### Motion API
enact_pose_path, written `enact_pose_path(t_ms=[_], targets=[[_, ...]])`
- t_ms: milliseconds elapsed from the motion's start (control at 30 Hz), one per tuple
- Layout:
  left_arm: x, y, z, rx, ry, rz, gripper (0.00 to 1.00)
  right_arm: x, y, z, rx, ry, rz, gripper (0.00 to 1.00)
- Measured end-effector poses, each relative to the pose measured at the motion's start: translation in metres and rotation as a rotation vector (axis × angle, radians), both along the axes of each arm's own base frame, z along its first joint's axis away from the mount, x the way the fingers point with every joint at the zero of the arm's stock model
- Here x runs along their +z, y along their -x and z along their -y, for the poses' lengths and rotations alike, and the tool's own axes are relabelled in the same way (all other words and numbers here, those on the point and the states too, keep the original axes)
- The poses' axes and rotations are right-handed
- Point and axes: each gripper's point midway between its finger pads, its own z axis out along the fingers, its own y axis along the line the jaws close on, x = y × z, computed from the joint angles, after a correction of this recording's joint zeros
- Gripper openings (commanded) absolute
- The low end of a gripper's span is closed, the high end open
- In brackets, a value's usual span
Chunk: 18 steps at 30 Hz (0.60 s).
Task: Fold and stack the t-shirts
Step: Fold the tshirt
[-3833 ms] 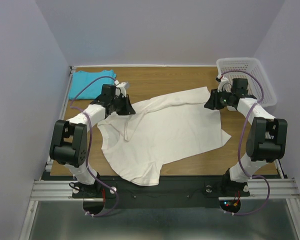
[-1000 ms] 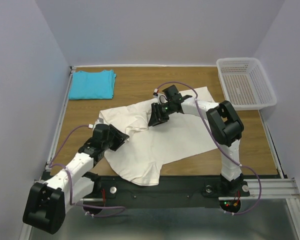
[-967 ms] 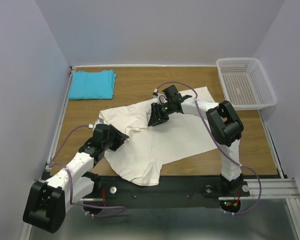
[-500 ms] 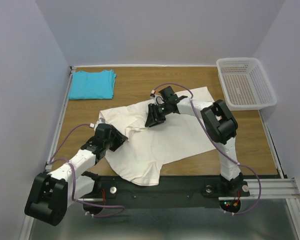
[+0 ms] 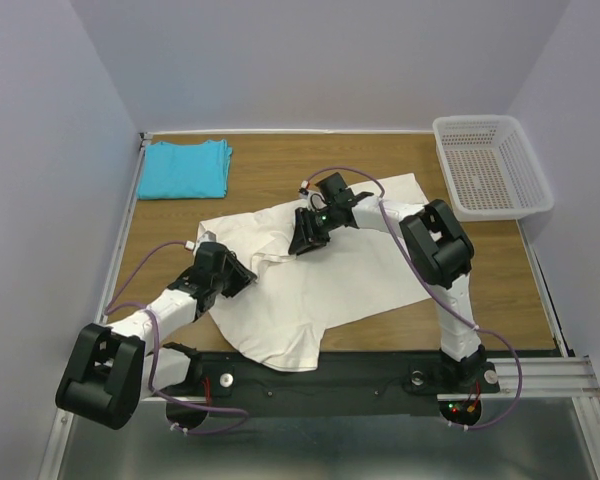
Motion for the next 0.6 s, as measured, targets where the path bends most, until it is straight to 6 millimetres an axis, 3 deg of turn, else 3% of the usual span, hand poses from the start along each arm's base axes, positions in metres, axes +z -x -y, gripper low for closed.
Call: enact_pose_path(t_ms=[100,367,600], targets=[[0.004,-0.003,0.002,-0.014,0.004,0.012,0.32,0.0,0.0,-0.001,-0.003,-0.003,-0.005,0.4],[0.007,-0.007,0.008,-0.053,0.006,0.025,0.0,-0.002,-0.001,-0.002,-0.01,-0.003,-0.019,0.31],[0.007,-0.005,0.011,-0.084,0.007,0.026,0.0,-0.005,0.0,-0.002,-0.011,0.0,-0.03,0.07]])
